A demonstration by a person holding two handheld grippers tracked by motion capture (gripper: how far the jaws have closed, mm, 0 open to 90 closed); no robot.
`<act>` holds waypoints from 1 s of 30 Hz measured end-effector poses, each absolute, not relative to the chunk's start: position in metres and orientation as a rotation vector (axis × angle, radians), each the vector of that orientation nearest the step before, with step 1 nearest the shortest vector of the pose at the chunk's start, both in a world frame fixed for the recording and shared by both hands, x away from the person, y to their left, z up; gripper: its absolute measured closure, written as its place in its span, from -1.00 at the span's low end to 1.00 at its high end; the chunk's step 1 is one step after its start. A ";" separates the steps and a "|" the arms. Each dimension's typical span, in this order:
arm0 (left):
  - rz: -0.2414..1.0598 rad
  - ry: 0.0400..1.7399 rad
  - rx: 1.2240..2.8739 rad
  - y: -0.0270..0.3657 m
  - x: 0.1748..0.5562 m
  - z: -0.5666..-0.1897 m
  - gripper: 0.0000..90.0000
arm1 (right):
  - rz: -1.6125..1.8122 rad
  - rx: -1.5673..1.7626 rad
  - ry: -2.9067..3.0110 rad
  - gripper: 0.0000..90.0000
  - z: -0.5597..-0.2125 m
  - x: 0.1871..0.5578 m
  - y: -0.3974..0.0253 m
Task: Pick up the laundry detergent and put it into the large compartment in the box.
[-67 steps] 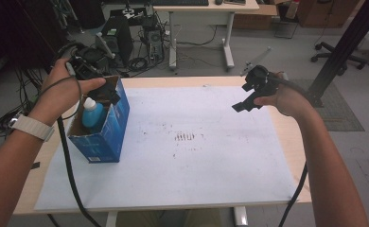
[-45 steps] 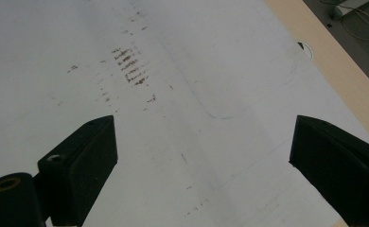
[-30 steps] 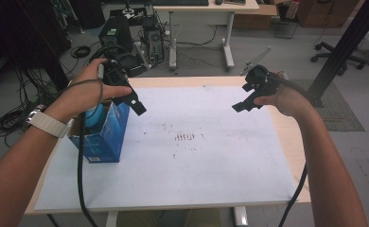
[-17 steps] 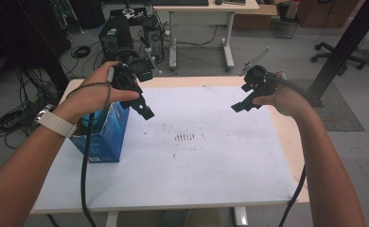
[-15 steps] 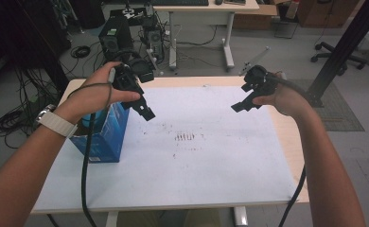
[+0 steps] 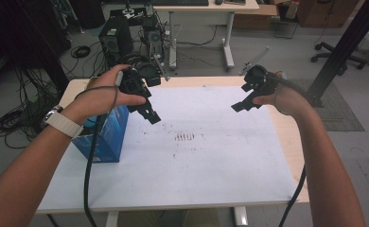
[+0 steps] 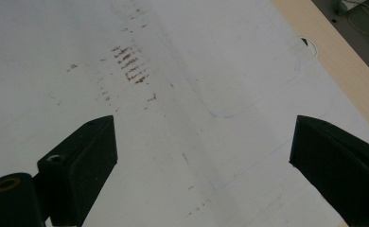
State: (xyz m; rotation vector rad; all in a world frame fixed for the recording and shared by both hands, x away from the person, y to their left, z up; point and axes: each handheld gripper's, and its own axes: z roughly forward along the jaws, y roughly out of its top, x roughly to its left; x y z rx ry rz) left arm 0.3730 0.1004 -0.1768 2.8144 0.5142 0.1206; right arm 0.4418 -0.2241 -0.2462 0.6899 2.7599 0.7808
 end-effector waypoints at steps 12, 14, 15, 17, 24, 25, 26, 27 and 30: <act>0.162 0.468 2.804 0.092 0.374 -0.185 -0.77 | 0.784 0.692 2.756 -0.81 -0.246 0.442 -0.225; 0.167 0.470 2.801 0.092 0.374 -0.185 -0.77 | 0.780 0.692 2.757 -0.81 -0.246 0.443 -0.225; 0.166 0.470 2.798 0.092 0.375 -0.186 -0.77 | 0.783 0.692 2.758 -0.81 -0.247 0.443 -0.225; 0.171 0.472 2.796 0.092 0.375 -0.186 -0.77 | 0.780 0.690 2.762 -0.81 -0.248 0.443 -0.224; 0.174 0.478 2.791 0.094 0.377 -0.188 -0.77 | 0.778 0.681 2.768 -0.81 -0.249 0.444 -0.221; 0.173 0.478 2.790 0.094 0.377 -0.188 -0.77 | 0.776 0.681 2.769 -0.82 -0.249 0.444 -0.221; 0.173 0.479 2.792 0.094 0.377 -0.188 -0.77 | 0.777 0.681 2.769 -0.81 -0.249 0.444 -0.221; 0.175 0.479 2.790 0.094 0.377 -0.188 -0.77 | 0.777 0.681 2.769 -0.81 -0.249 0.444 -0.221; 0.176 0.479 2.789 0.093 0.377 -0.189 -0.77 | 0.777 0.681 2.769 -0.81 -0.249 0.444 -0.222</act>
